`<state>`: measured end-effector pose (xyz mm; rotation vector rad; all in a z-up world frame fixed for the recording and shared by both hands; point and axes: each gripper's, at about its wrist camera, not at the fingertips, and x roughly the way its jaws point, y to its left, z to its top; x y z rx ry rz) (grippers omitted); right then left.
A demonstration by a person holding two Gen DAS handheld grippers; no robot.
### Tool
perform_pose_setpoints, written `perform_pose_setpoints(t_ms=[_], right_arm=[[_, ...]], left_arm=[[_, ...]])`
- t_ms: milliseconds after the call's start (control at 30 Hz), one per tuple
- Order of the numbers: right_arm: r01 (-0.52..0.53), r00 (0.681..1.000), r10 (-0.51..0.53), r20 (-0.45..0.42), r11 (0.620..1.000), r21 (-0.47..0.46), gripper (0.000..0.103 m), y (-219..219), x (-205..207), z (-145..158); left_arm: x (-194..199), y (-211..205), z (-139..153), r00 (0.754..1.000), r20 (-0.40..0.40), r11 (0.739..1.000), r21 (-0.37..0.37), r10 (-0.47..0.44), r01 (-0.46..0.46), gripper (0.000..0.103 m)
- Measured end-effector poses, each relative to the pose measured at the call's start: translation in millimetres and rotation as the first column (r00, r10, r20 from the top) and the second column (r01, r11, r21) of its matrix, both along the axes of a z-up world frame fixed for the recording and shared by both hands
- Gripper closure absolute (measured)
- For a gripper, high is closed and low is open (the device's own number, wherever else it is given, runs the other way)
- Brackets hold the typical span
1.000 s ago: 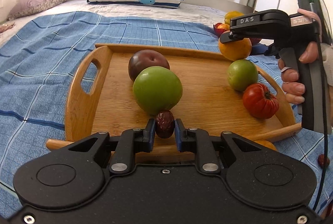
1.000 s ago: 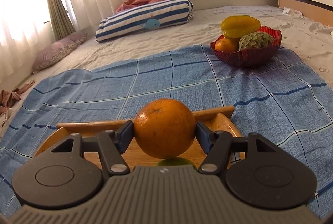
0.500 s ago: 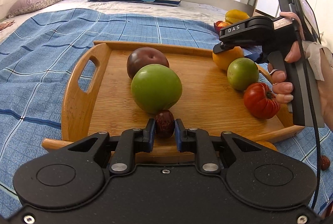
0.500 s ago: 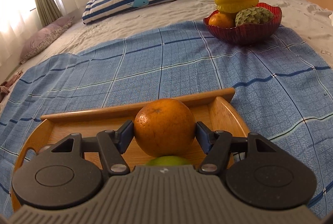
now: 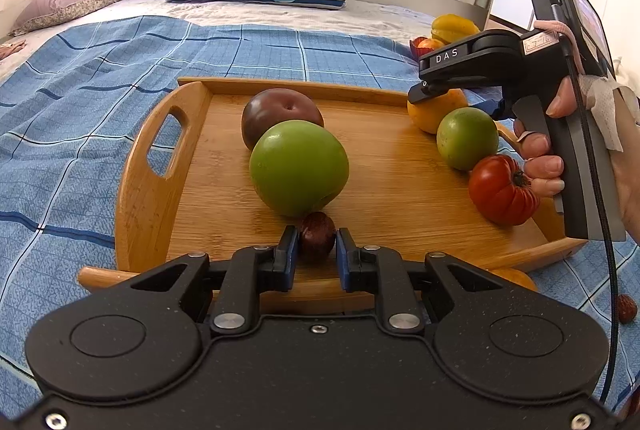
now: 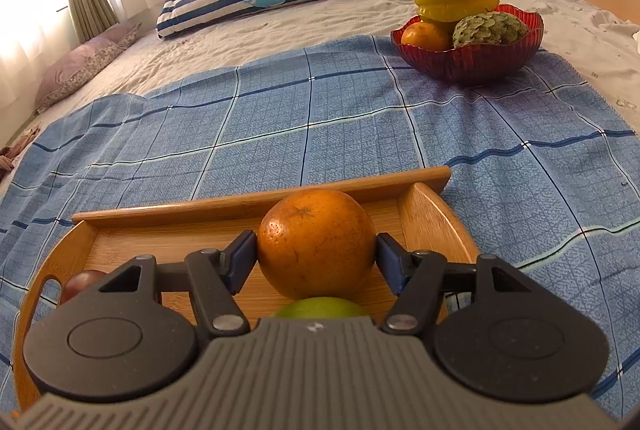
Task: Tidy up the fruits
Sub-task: 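Carry the date and orange onto the tray and open both tools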
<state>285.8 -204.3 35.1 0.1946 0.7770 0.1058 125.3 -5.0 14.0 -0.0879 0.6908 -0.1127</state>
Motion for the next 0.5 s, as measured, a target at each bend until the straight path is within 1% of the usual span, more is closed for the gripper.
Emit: perform_pose_setpoints(t_ms=[33,67,100,133,300,433,500], right_arm=[[-0.002,1.000,0.002,0.000,1.000,0.002,0.033,0,0,0],[-0.004,1.000,0.004,0.001,1.000,0.006,0.030,-1,0,0],[-0.004,1.000,0.004,0.002,1.000,0.009,0.024,-1,-1,1],[-0.005,1.000,0.005,0.006,1.000,0.011,0.024,-2,-2,1],[-0.011,1.000,0.010,0.029,1.000,0.024,0.017,-6,-11,5],[-0.024,0.997,0.022,0.069,0.999,0.031,0.014,-8,-27,9],[-0.029,0.995,0.026,0.098,0.999,0.026,0.013,-8,-39,13]], left_arm=[[0,0,0,1.000,0.001,1.000,0.001,0.002,-0.002,0.084],[0,0,0,1.000,0.002,1.000,0.001,0.004,-0.004,0.084],[0,1,0,1.000,0.003,1.000,0.000,0.005,-0.005,0.082],[0,1,0,1.000,0.002,1.000,-0.001,0.006,-0.006,0.081],[-5,5,1,1.000,0.006,1.000,-0.005,0.008,-0.008,0.068],[-14,8,5,1.000,0.021,1.000,-0.002,0.006,-0.006,0.061],[-18,9,8,0.999,0.034,1.000,-0.004,0.006,-0.006,0.053]])
